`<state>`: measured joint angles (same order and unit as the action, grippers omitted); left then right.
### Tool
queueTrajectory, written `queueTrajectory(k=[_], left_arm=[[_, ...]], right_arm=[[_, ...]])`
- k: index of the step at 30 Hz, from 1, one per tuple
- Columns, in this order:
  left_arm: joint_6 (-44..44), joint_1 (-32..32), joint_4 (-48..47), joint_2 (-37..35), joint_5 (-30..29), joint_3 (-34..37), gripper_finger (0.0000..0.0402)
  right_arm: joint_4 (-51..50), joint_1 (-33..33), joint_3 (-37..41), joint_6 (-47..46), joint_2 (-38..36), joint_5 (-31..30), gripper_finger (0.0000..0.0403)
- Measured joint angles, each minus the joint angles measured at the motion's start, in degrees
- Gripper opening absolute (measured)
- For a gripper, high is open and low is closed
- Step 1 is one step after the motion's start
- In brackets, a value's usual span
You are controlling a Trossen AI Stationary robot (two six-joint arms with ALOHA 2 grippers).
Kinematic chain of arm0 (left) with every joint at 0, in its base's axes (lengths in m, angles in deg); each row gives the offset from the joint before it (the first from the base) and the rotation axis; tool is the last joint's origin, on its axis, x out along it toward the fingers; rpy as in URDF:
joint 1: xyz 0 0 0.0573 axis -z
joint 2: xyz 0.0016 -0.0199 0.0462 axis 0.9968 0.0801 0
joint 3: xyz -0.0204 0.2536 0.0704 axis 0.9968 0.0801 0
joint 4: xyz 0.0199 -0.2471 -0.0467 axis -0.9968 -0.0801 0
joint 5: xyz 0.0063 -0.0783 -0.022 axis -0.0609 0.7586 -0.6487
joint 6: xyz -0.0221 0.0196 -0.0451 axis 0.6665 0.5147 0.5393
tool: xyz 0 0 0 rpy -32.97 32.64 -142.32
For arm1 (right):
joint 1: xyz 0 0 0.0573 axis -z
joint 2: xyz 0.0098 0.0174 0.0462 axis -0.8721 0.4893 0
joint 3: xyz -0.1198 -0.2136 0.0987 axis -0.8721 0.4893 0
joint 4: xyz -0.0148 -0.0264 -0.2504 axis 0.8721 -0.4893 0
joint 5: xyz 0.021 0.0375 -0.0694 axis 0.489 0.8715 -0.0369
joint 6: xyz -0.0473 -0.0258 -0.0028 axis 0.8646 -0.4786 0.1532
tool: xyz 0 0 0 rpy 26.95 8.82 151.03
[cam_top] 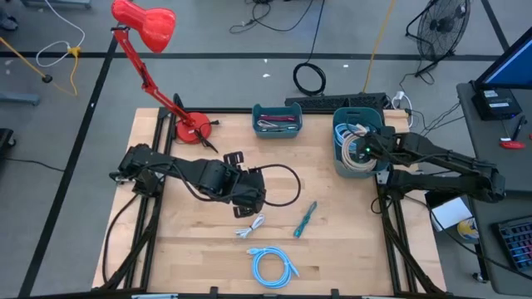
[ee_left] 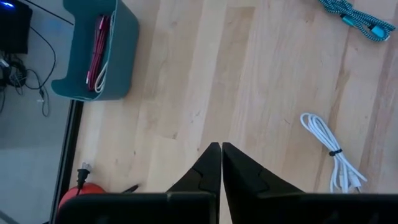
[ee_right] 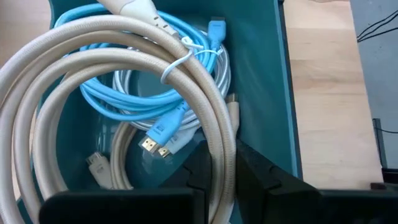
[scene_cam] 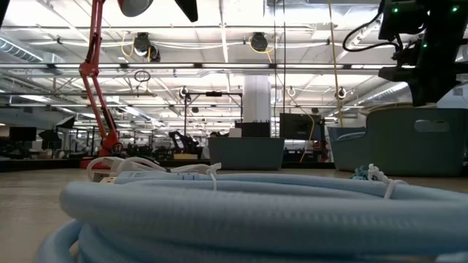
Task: Pick & Place USB Port
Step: Put the brown HDMI cable into the right blue bin
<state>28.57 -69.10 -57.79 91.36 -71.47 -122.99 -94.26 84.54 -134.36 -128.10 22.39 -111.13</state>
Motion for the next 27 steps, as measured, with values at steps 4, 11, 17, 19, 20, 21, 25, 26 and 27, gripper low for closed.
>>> queueTrajectory(k=[4,11,17,19,20,21,25,26,27], left_arm=[[-0.02,-0.02,0.01,0.0,-0.46,0.0,0.0011],[0.54,0.0,0.02,0.04,-0.48,0.0,0.0015],[1.06,0.6,0.02,0.04,-0.46,0.02,0.0018],[1.08,0.93,0.02,0.04,-0.46,0.02,0.001],[1.08,1.09,0.02,0.04,-0.46,0.04,0.0006],[1.09,1.16,0.02,0.04,-0.46,0.04,0.0004],[1.75,1.45,0.02,0.04,-0.43,0.04,0.0012],[1.77,1.48,0.01,0.04,-0.43,0.04,0.0016],[1.86,1.57,0.01,0.04,-0.43,0.04,0.0017]], right_arm=[[0.03,0.0,0.0,0.26,0.15,0.22,0.0032],[0.42,0.05,4.05,-0.37,0.28,4.46,0.0032],[3.2,0.03,6.87,-0.24,0.52,6.44,0.0033],[3.33,0.03,6.94,-0.2,0.55,6.42,0.0033],[3.41,0.03,6.96,-0.1,0.55,6.44,0.0035],[3.52,0.03,6.98,0.05,0.55,6.47,0.0038],[4.13,0.05,7.04,0.56,0.57,6.8,0.0054],[4.11,0.05,7.04,0.57,0.59,7.13,0.0058],[4.13,0.05,7.05,0.55,0.61,7.31,0.0061]])
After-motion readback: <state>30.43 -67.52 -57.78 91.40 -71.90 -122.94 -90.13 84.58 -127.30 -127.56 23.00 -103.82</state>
